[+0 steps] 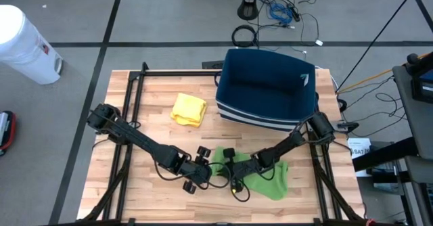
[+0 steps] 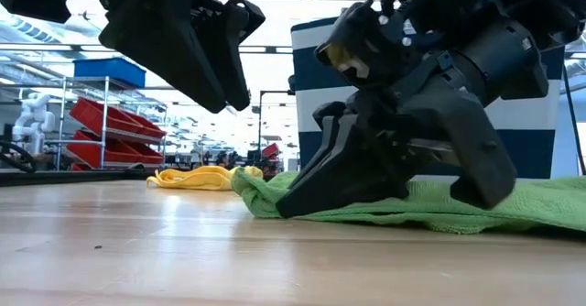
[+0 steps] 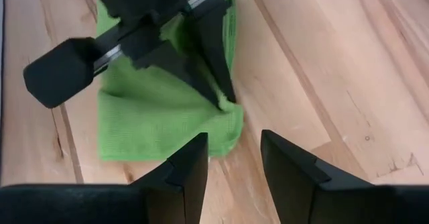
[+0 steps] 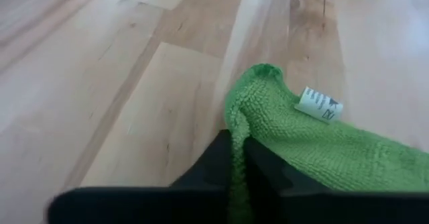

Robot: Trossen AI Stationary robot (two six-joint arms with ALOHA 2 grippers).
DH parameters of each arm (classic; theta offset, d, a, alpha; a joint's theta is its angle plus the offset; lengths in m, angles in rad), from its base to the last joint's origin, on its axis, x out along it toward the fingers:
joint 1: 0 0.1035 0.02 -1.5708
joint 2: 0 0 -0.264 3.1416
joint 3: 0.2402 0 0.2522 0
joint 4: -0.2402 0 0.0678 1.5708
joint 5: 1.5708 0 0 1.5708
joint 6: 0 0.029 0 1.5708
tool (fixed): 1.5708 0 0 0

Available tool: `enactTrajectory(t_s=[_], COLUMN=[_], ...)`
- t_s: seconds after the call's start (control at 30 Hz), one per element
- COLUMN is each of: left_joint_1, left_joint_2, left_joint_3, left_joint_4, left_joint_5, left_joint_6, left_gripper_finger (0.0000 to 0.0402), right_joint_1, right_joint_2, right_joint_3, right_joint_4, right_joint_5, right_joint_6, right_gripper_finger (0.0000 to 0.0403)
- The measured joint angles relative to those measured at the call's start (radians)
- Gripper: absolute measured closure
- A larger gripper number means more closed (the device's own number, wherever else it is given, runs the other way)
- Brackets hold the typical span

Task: Fold towel
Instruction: Fold the green towel

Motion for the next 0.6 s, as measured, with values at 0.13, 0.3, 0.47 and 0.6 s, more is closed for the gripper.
enactTrajectory(t_s=[0.13, 0.3, 0.47, 0.6], left_joint_1=[0.0, 0.001, 0.004, 0.007], left_joint_2=[0.0, 0.0, 0.001, 0.001], left_joint_3=[0.0, 0.0, 0.0, 0.0], left_joint_4=[0.001, 0.001, 0.0, 0.001], left_joint_5=[-0.048, -0.134, -0.205, -0.23], left_joint_6=[0.007, 0.042, 0.062, 0.07], left_gripper_finger=[0.0257, 0.0257, 0.0257, 0.0257], right_joint_1=[0.015, 0.055, 0.116, 0.165], right_joint_2=[-0.004, -0.076, -0.237, -0.4], right_joint_3=[0.0, -0.004, -0.002, -0.003], right_joint_4=[-0.003, -0.03, -0.077, -0.101], right_joint_5=[-0.009, -0.161, -0.222, -0.222], right_joint_6=[-0.029, -0.085, -0.177, -0.277], right_gripper_finger=[0.0397, 0.0401, 0.0402, 0.0402])
